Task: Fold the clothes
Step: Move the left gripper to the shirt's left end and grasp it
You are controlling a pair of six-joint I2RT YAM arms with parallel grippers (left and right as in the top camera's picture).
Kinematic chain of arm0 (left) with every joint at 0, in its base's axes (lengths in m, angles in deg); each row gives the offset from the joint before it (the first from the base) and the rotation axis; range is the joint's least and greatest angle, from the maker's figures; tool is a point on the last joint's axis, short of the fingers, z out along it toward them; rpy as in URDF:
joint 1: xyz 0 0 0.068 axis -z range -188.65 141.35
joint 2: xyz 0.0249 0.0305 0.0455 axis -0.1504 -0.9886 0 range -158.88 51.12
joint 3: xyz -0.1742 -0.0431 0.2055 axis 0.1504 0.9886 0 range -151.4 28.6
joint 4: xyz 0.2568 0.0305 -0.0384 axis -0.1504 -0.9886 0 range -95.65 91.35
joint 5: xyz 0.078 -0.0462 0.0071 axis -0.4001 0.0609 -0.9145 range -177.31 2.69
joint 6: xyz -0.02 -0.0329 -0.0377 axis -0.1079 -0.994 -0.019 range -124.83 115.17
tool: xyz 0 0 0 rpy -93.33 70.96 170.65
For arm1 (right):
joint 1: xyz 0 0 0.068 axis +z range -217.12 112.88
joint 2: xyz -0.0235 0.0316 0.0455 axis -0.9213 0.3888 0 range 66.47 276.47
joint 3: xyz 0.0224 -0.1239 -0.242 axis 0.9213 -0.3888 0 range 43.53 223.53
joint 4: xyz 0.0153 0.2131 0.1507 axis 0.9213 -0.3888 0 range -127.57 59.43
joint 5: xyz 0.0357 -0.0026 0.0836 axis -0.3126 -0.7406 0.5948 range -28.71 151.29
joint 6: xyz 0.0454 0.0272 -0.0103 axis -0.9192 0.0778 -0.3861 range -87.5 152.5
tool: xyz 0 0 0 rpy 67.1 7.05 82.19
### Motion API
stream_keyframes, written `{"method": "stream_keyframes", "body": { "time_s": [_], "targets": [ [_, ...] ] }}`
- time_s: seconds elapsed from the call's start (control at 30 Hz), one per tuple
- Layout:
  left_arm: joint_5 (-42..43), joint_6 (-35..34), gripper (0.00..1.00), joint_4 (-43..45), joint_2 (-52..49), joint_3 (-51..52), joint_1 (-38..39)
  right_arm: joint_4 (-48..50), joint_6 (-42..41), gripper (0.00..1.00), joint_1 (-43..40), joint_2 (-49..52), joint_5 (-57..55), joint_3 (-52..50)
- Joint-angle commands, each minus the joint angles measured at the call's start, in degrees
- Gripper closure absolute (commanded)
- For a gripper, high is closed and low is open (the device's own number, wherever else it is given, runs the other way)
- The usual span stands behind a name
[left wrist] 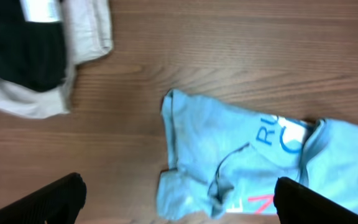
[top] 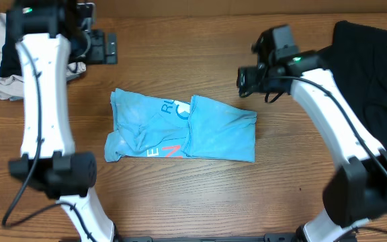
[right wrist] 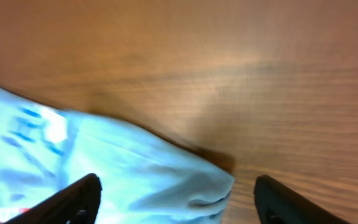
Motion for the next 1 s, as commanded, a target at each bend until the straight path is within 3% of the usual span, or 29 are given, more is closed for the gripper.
{"method": "stream_keyframes", "body": {
  "time_s": [0.0,0.1,0.3,0.67,0.97],
  "targets": [
    [1.68,5.31,0.0,-4.87,3.69,-1.42,-0.98,-1.64,0.04,0.14,0.61,-4.31,1.55,2.38],
    [2.54,5.79,0.0,-5.97,3.15,1.31,-1.84,-3.04,0.04,0.13,0.61,-4.37,2.03,2.36],
    [7.26,11.15,0.0,1.05,3.1,14.19,-4.2,-4.55,0.7,0.1,0.57,-4.33,1.66,2.25],
    [17.7,22.47,0.0,21.73,3.1,42.82,-7.85,-5.75,0.63,0.08,0.55,-4.33,1.81,2.25],
    [18.45,23.5,0.0,37.24,3.1,59.06,-7.69,-6.69,0.66,0.08,0.55,-4.33,1.81,2.25]
  ]
}}
